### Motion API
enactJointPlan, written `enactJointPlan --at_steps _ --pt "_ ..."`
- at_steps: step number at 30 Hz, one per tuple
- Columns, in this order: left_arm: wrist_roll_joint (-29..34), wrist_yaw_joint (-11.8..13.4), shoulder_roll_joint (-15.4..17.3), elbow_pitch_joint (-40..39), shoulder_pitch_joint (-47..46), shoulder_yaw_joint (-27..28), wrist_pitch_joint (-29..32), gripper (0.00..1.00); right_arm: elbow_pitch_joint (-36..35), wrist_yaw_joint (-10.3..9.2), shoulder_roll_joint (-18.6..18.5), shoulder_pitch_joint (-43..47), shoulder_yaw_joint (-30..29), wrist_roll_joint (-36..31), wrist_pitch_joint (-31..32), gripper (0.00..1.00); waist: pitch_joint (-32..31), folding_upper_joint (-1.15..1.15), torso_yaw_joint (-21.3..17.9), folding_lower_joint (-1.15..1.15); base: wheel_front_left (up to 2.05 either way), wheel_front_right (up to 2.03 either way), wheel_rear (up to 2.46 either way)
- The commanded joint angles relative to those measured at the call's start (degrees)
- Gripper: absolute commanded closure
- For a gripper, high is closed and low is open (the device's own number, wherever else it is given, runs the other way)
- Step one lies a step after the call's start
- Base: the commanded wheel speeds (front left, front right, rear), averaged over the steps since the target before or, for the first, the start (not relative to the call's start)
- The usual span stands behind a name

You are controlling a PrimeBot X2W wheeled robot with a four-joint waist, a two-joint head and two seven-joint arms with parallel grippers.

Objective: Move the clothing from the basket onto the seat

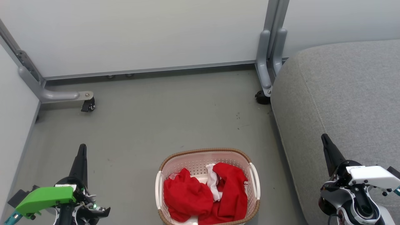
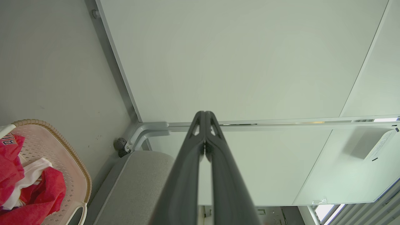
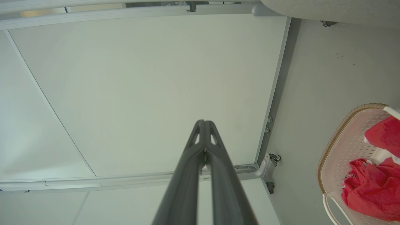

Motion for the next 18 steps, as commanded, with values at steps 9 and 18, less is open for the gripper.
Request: enactJointPlan --at_steps 9,18 --pt "0.04 0.04 -0.15 0.93 0.43 -0.08 -0.14 0.00 0.83 -0.01 0.27 0.49 0.09 -0.04 -0.13 0.00 0.01 0.00 0.00 0.00 0.00 0.00 0.00" --pt "1.25 0.02 0.00 -0.97 0.32 -1.66 -2.69 0.00 -0.51 -0.01 0.22 0.82 1.56 -2.28 -2.79 0.00 0.07 0.00 0.14 0.00 0.00 0.00 0.00"
